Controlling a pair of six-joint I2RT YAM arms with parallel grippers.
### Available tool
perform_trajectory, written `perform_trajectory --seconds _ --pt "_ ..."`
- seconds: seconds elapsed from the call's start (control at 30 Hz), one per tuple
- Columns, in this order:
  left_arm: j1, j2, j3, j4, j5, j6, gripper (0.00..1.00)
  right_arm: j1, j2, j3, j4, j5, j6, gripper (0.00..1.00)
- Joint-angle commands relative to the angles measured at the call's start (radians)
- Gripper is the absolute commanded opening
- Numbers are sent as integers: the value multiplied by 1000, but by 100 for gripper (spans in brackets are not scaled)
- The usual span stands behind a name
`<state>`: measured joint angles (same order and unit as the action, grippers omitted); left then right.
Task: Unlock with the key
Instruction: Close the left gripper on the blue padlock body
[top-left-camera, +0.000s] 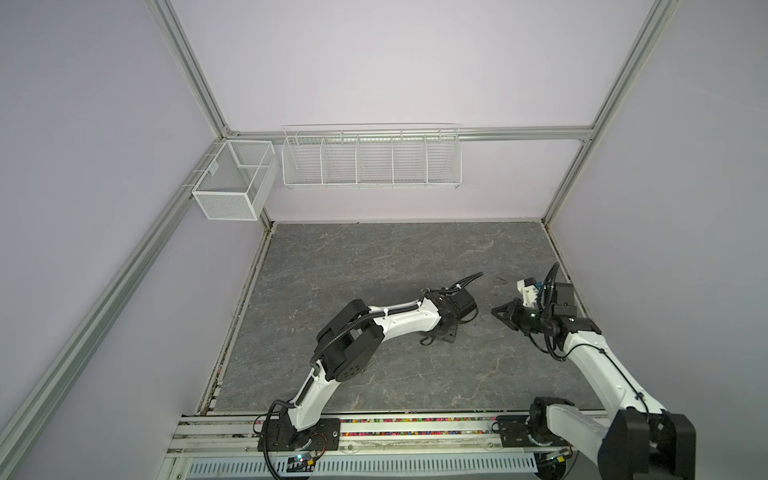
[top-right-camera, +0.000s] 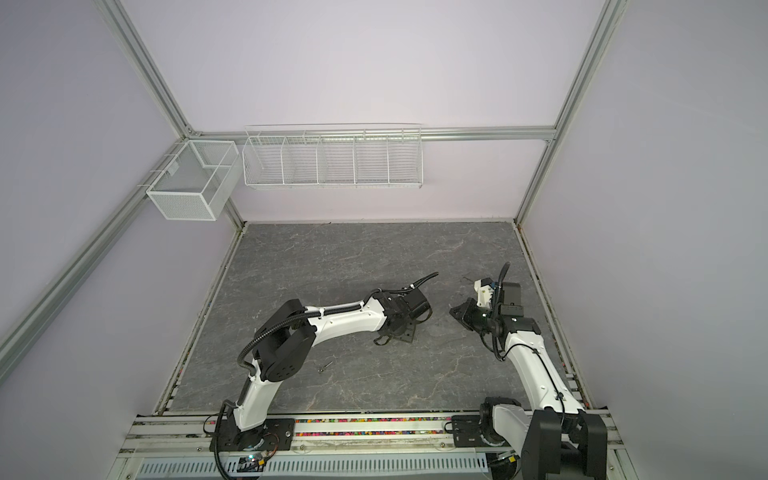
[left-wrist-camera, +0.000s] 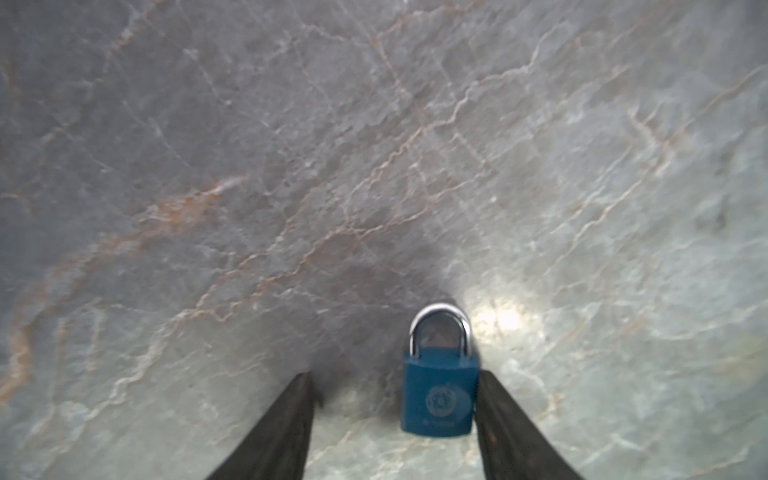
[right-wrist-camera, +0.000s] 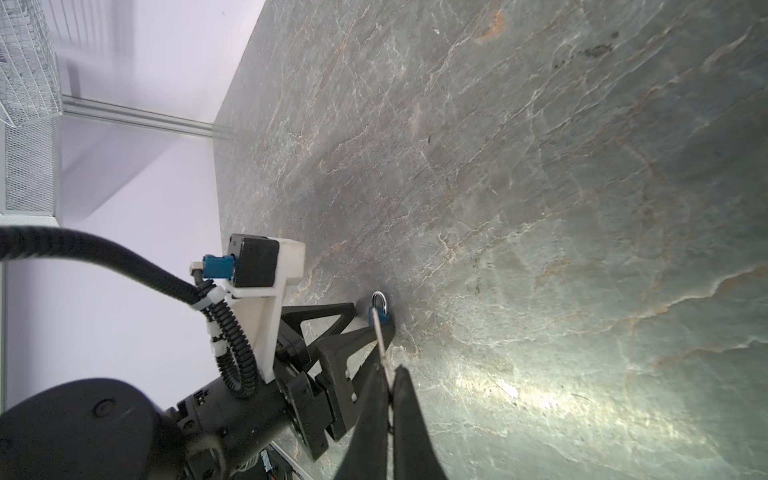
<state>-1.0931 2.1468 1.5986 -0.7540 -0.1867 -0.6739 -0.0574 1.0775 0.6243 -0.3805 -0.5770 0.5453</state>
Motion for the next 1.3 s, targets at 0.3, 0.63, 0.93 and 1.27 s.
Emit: perform_trajectory --seconds 0.3,0.63,0.93,1.27 --pt "-5 78 72 -51 25 36 46 -5 -5 -8 9 -3 -21 6" --pt "-8 81 48 -59 17 21 40 -6 -24 -13 -4 5 -30 6" --pt "-10 72 1 -47 29 6 33 -6 -28 -22 5 4 -19 6" --pt "-10 61 -11 -46 16 6 28 -6 3 -4 3 -18 -42 6"
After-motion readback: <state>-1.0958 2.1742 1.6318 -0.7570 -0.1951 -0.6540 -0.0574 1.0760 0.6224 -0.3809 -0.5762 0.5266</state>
